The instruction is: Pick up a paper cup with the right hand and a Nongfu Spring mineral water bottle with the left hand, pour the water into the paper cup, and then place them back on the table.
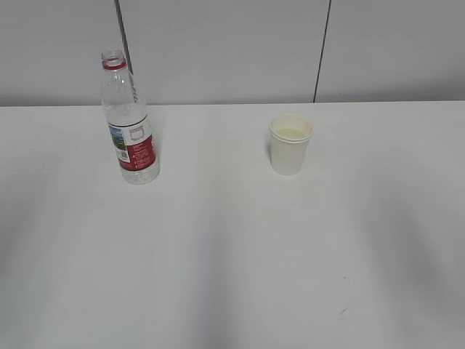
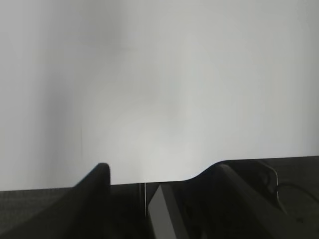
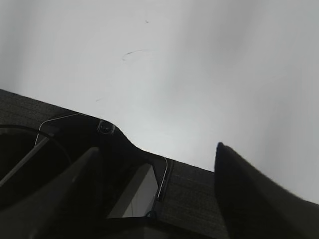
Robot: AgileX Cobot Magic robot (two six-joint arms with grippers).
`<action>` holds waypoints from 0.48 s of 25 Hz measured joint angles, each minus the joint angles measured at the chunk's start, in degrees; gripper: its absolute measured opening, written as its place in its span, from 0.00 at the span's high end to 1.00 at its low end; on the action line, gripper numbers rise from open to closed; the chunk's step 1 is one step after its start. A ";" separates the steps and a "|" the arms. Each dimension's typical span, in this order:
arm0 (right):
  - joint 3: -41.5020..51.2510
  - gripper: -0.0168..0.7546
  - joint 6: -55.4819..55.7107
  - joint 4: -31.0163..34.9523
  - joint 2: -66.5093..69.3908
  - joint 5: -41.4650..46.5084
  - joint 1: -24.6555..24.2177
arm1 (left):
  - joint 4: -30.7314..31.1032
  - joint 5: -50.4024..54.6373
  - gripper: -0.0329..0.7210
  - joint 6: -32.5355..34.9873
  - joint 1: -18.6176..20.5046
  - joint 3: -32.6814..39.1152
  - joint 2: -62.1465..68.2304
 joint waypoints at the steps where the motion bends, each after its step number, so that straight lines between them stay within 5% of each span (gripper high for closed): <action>1: 0.87 0.30 -0.11 0.03 -2.19 0.13 0.00 | 0.00 0.20 0.44 0.36 0.00 0.00 -2.41; 12: 12.29 0.30 -0.43 -0.12 -27.76 1.48 0.00 | -0.29 1.70 0.50 5.89 0.00 0.42 -26.60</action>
